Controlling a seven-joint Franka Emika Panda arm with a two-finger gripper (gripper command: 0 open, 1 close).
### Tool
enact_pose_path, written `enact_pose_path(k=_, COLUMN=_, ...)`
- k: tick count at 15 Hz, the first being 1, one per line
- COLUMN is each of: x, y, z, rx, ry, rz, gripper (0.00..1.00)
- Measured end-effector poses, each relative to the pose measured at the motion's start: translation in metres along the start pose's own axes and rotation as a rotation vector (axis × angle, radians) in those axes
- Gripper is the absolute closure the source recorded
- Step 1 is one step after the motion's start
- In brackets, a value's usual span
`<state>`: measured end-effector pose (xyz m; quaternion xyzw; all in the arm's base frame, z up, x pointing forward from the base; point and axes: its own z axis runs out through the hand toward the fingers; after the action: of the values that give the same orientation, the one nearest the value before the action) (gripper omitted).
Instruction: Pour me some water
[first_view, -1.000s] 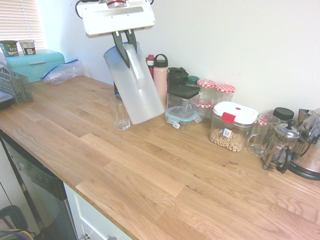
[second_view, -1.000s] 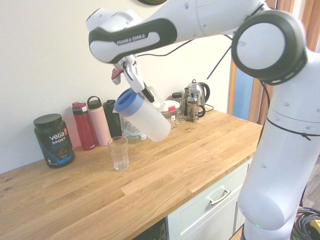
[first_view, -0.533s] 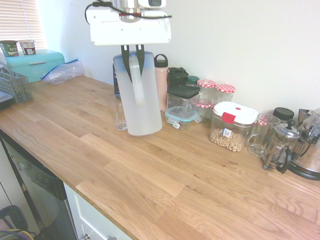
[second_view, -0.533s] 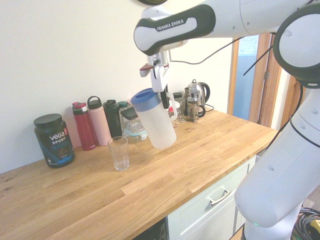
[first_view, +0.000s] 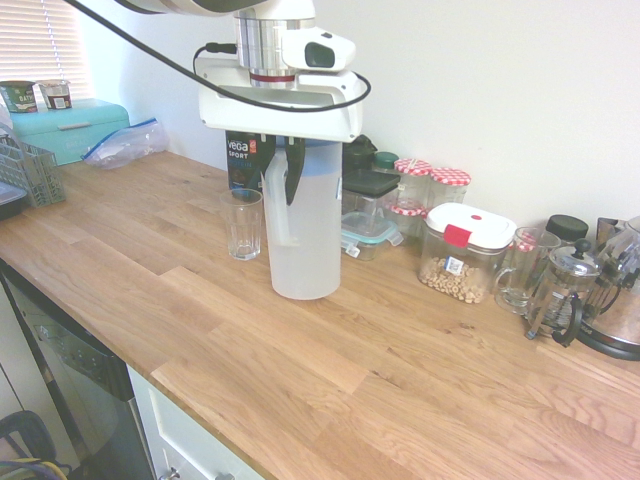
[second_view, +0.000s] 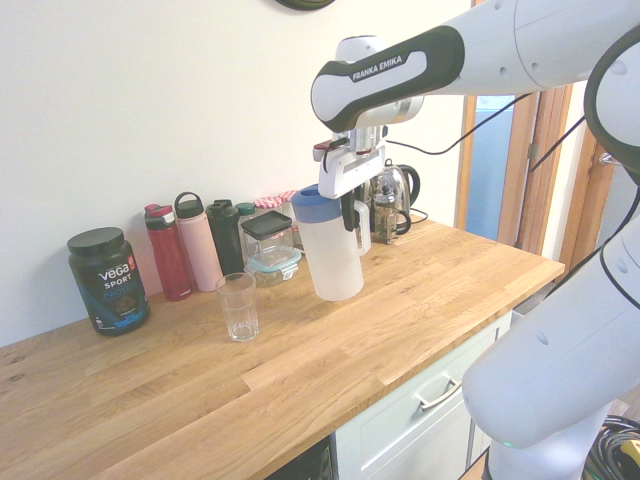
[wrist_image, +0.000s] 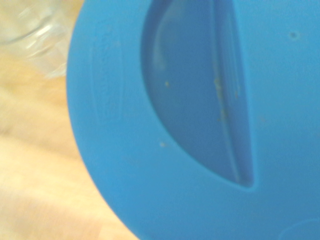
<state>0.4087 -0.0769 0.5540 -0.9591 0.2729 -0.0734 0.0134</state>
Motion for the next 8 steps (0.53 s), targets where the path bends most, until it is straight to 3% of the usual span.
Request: enact_pose_path(k=8, x=0.020, y=0.083, z=0.007, rx=0.071, ry=0.104, rz=0.421, gripper=1.00)
